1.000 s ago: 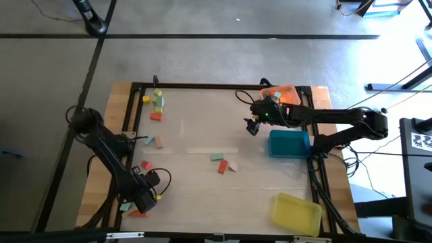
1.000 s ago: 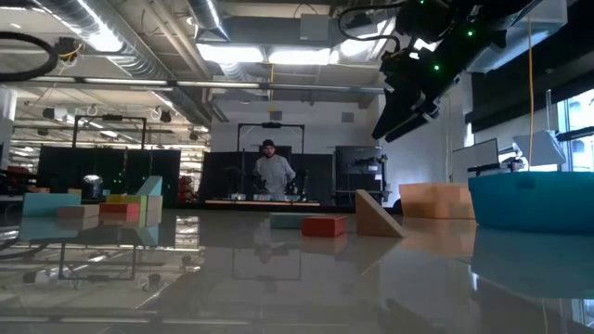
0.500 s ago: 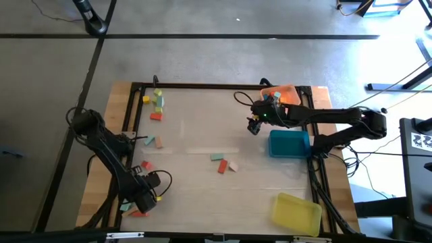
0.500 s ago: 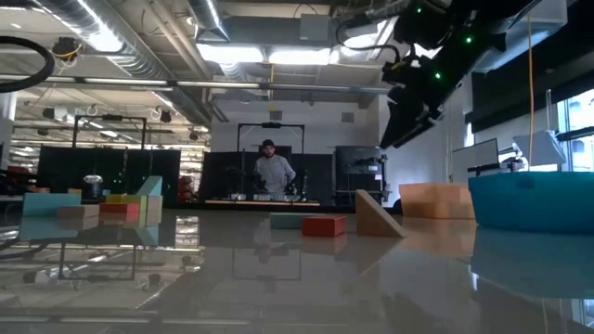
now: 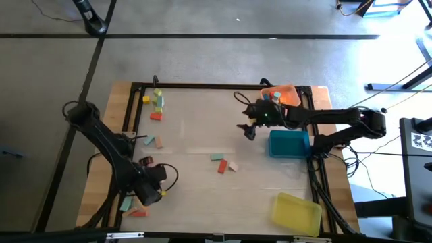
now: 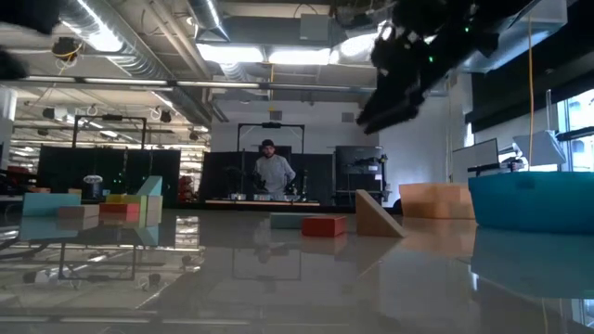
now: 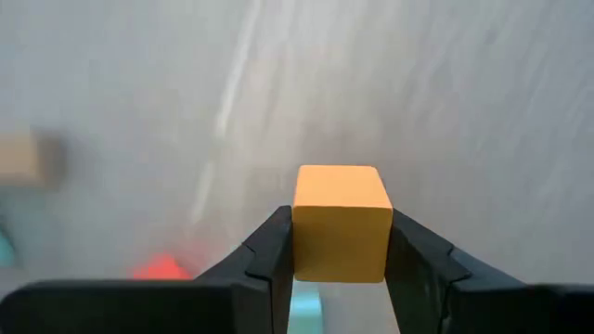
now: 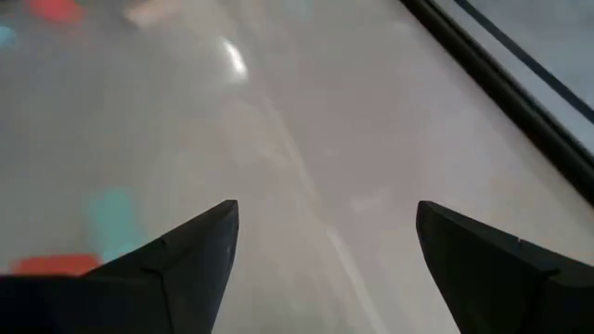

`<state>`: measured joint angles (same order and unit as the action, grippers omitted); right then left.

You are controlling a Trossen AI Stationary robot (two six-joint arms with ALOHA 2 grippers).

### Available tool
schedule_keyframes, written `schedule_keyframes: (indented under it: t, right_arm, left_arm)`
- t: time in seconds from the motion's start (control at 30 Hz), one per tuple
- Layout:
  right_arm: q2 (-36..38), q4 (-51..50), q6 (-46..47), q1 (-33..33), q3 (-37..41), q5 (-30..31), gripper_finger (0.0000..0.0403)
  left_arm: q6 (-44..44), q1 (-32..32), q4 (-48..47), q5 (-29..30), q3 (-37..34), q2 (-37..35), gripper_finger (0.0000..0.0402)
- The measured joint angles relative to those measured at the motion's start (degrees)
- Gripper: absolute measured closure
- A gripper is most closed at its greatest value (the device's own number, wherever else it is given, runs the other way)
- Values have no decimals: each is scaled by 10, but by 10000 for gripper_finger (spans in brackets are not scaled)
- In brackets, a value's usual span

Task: Sort blocks by size
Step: Put the orange cube block into the orange bin

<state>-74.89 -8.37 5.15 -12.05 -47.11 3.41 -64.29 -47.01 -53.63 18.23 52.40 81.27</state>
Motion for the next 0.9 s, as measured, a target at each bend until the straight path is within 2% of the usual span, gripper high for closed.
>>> schedule_keyframes:
  t: [0.2,0.3,0.47,0.7,0.8,0.9]
  right_arm:
    - [0,75,-52,65,0,-15,77]
    - [0,110,-80,94,0,-10,77]
    - [0,155,-128,124,0,-14,77]
    - [0,164,-129,136,0,-10,77]
    - [0,174,-114,136,0,-10,77]
    - [-8,174,-126,144,0,-46,77]
  left_arm:
    - [116,33,44,141,1,-47,287]
    - [155,54,88,175,-2,-58,287]
    - [284,90,211,184,-30,-61,287]
    - [444,162,441,176,-89,-61,286]
    - [498,200,540,137,-116,-61,286]
    - [530,235,618,93,-137,-62,286]
